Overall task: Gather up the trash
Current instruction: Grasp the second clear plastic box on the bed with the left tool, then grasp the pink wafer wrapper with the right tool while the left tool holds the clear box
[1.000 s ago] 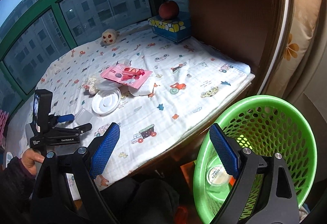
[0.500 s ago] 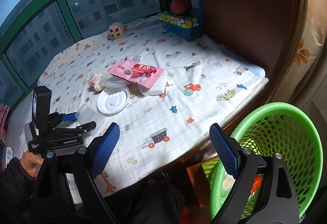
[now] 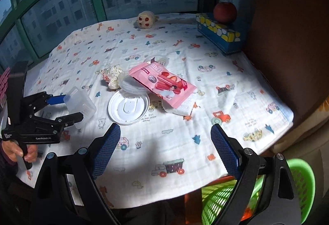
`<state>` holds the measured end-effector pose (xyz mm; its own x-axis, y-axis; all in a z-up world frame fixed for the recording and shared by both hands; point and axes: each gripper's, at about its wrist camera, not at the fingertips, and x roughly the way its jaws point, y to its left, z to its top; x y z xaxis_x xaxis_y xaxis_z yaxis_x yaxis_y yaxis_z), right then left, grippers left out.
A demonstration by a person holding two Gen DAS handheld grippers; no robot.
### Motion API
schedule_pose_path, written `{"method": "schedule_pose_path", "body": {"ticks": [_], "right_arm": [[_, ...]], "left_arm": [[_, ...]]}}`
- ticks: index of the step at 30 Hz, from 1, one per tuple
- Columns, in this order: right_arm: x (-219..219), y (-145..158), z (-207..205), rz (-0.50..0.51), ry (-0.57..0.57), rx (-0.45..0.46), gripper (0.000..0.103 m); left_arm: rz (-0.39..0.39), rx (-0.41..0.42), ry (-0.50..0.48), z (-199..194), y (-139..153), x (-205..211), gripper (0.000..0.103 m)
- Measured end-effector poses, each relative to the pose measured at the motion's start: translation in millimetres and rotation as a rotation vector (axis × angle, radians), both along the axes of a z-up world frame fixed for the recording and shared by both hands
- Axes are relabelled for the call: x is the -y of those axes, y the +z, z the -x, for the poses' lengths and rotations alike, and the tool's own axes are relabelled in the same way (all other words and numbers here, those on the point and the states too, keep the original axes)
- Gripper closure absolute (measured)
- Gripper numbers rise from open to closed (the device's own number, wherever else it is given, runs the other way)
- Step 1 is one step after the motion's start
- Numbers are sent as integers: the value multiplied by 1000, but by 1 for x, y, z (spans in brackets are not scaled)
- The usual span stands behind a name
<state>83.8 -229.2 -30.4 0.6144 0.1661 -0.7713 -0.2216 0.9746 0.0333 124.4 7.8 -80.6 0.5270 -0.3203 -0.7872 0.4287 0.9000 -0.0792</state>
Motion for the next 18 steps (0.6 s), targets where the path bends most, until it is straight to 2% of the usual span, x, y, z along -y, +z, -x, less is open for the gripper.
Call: {"method": "schedule_pose_path", "body": {"ticks": [9,18], "right_arm": [[-18,-23,-68,117,265,-57,14],[-24,-56,-127,162,450,-150,14]], "left_arm": [[24,3,43,-9,8,-12,30],[30,-13,102,-20,5,-23,30]]}}
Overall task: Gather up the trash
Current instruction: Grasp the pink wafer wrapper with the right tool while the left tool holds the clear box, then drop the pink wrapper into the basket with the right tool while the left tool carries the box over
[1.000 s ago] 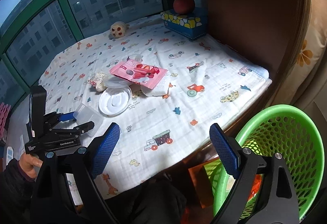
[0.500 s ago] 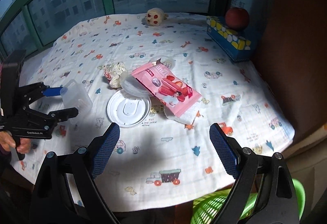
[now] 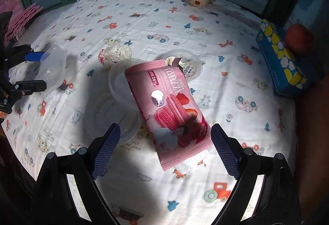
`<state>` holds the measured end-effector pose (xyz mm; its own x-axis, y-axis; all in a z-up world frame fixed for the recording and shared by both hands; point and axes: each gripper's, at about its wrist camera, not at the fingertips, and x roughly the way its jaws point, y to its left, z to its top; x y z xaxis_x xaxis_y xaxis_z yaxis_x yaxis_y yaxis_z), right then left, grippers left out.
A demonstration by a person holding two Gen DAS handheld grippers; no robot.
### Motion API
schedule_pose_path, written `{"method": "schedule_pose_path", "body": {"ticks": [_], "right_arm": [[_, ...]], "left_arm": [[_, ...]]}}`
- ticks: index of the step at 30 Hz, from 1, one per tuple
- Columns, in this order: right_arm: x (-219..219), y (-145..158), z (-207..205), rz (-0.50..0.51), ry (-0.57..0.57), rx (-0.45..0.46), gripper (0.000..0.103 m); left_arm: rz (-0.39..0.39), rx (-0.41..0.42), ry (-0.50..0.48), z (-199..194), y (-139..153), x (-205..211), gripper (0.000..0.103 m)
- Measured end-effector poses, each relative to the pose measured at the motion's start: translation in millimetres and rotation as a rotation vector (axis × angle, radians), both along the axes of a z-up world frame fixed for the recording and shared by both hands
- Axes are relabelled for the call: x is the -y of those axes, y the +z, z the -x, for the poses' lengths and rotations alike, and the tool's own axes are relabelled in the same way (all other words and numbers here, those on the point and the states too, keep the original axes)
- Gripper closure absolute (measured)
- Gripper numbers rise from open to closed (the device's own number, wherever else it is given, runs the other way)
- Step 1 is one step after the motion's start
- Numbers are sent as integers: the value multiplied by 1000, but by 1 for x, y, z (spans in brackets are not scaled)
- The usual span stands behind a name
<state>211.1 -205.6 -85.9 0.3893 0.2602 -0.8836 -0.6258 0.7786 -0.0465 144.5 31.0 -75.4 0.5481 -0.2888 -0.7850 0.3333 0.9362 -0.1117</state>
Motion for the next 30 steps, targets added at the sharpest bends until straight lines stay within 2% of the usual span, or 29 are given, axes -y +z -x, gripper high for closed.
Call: {"method": "schedule_pose_path", "body": {"ticks": [6,13,15,20,30], "right_arm": [[-2,-25,-27,36,76,-56,12],[0,-41,-49,-30,88,-140,12],[1,-42,-49,-39,81,-140,17],[8,-32,-39,-67,25,-115,27],[21,14,8,-135,-150,-20,31]], "left_arm": [[-16,-13,14,-6,-5,-2,30],[-17,-36,23,-13,-11,-2,30],[-23,-36,20,-14,-12,-1,30],[-16,-40,22,-17,-13,2,30],[26,-6,-22,-4,3,17,30]]}}
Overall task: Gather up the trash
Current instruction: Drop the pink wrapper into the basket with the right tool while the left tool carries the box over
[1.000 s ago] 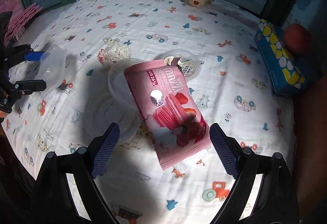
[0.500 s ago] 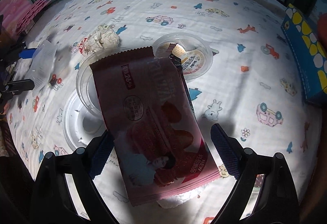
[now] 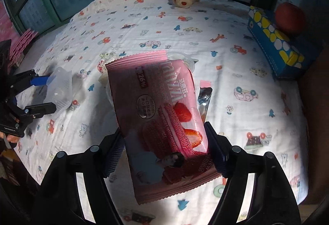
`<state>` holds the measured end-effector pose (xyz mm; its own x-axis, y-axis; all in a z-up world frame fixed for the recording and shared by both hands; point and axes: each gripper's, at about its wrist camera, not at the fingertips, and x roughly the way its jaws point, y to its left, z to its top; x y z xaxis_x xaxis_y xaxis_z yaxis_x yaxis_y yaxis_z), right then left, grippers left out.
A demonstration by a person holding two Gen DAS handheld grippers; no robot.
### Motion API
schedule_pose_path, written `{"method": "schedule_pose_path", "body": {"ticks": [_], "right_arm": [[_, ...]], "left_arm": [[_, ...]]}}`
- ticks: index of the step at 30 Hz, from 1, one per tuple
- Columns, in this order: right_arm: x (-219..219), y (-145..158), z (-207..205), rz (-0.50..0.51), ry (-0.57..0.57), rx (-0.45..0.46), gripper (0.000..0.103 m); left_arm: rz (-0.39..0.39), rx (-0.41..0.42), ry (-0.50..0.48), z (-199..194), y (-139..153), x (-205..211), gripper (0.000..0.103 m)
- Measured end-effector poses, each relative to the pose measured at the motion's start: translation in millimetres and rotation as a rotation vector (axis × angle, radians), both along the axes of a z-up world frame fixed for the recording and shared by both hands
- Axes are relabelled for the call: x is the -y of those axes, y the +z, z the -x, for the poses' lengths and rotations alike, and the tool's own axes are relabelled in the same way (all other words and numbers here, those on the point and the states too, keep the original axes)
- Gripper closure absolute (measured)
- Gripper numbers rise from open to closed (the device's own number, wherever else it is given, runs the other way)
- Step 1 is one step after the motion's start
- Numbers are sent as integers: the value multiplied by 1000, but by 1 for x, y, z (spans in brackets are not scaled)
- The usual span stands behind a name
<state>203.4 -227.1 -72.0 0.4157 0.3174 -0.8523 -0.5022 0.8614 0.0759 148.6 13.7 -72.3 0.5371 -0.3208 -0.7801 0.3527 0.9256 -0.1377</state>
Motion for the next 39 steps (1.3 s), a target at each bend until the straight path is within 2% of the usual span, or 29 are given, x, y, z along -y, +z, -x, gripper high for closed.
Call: {"method": "schedule_pose_path", "body": {"ticks": [7,14,30,39], "right_arm": [[9,33,55,-4,-149,57,31],[34,47,115,-10,-304,93,31],[112,44,216,50,-596,100,30],[170,27,258,91,-763,65,30]], "left_arm": [[9,51,-74,20,20,22,30],[27,77,-151,43,31,49,30],[71,113,-328,83,51,131,30],[71,130,-425,100,60,177,30]]}}
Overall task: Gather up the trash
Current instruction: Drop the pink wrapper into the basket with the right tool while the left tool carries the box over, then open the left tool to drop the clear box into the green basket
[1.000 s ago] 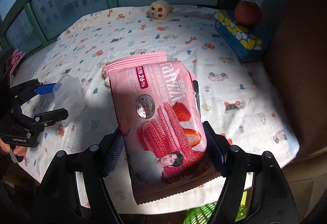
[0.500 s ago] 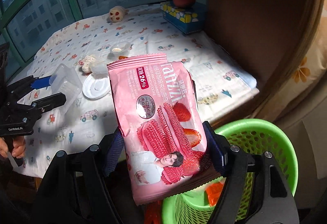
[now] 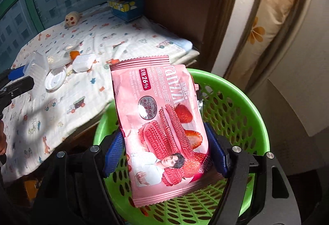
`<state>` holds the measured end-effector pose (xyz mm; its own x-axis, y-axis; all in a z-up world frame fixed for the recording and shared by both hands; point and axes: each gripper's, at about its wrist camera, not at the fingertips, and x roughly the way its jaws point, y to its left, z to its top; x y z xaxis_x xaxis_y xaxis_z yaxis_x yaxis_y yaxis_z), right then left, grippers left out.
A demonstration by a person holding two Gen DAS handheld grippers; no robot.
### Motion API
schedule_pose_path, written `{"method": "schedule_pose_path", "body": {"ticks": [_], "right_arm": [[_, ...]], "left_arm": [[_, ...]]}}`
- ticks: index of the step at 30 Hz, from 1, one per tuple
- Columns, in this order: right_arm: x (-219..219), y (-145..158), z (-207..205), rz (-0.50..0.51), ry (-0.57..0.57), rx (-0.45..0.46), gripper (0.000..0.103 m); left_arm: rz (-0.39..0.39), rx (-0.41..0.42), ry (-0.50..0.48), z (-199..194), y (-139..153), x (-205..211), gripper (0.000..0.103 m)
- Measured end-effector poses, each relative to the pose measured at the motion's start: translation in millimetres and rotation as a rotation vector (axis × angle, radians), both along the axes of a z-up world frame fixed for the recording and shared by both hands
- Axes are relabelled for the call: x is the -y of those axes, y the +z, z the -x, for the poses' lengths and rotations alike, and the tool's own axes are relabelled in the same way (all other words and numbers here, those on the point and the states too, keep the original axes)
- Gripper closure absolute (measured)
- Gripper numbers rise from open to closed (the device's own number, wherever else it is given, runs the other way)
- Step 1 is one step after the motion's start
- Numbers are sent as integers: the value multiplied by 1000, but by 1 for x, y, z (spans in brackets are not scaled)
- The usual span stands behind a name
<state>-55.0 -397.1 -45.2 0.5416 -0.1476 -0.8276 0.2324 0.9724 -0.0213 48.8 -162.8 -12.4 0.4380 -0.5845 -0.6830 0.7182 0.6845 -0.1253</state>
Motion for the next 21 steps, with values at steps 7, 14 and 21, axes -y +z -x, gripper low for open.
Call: {"method": "schedule_pose_path", "body": {"ticks": [7,14,21], "right_arm": [[32,-12,23,-10,-91,-16,23],[50,-11,41,-25,-146,2,20],[56,4,59,-17,-170,47,19]], "left_arm": [[-12,6,-67,12,2,34,30],[-24,1,-124,25,0,62,30],[-49,-15,-185,40,-11,93,30]]}}
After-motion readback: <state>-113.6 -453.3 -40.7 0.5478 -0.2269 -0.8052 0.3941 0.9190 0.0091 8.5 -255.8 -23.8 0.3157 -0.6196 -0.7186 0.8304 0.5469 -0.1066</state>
